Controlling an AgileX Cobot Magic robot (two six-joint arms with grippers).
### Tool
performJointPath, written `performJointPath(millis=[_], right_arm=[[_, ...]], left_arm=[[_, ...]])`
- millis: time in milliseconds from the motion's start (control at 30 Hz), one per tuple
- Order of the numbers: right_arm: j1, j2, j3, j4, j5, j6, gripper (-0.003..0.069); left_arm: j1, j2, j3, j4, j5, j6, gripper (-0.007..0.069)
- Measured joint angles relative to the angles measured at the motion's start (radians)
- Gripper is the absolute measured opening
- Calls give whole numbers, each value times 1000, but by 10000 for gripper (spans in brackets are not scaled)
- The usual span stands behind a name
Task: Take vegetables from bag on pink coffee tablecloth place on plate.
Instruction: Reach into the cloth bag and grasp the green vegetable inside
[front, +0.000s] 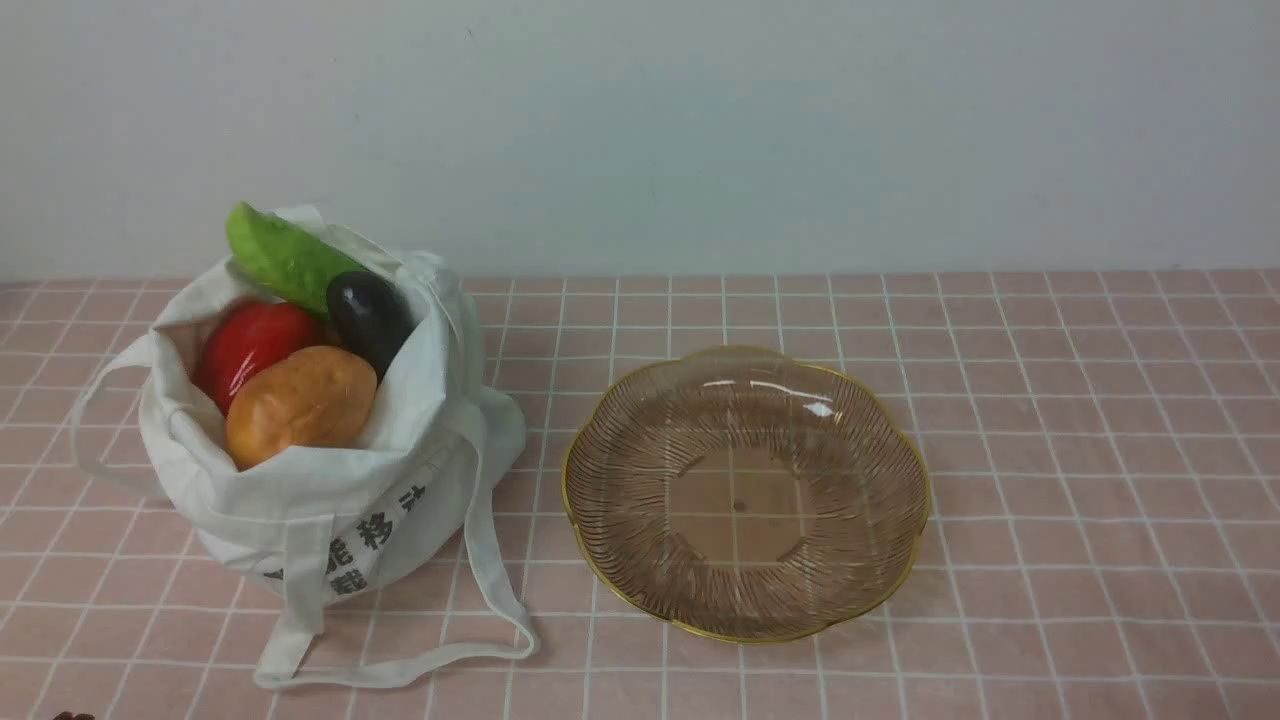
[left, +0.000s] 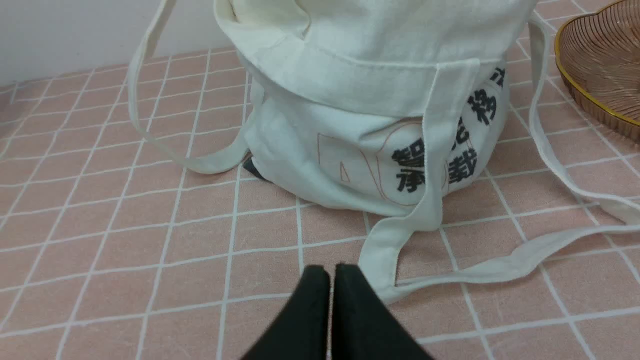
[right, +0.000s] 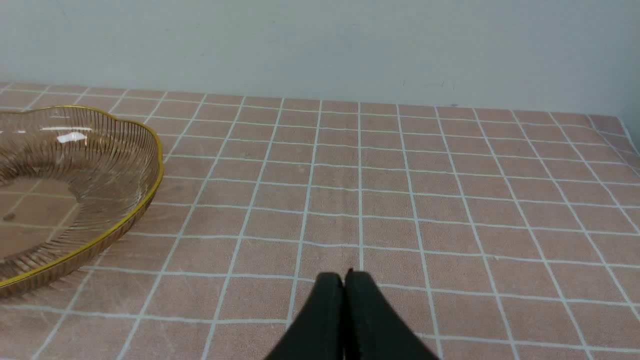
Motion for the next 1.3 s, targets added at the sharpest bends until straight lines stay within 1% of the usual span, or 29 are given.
performJointPath(millis=[800, 900, 933, 967, 1067, 1100, 1133, 1200, 1233, 1300], right_arm=[[0, 0, 0, 0, 0, 0, -12], [0, 0, 0, 0, 0, 0, -12], [0, 0, 0, 0, 0, 0, -12], [0, 0, 0, 0, 0, 0, -12], [0, 0, 0, 0, 0, 0, -12], [0, 0, 0, 0, 0, 0, -12], [0, 0, 0, 0, 0, 0, -12], [0, 0, 0, 0, 0, 0, -12], [0, 0, 0, 0, 0, 0, -12], [0, 0, 0, 0, 0, 0, -12]], left_arm=[[0, 0, 0, -2, -2, -1, -5], [0, 0, 4, -74, -76, -44, -5], [0, 0, 4, -119, -110, -72, -5], [0, 0, 4, -188, -188, -110, -5], [0, 0, 4, -322, -333, -157, -5], [0, 0, 4, -331, -333, -157, -5], [0, 0, 4, -396, -463, -171, -5], [0, 0, 4, -443, -609, -176, -5], [0, 0, 2, -447, -669, -177, -5], [0, 0, -32, -455, -722, -178, -5]])
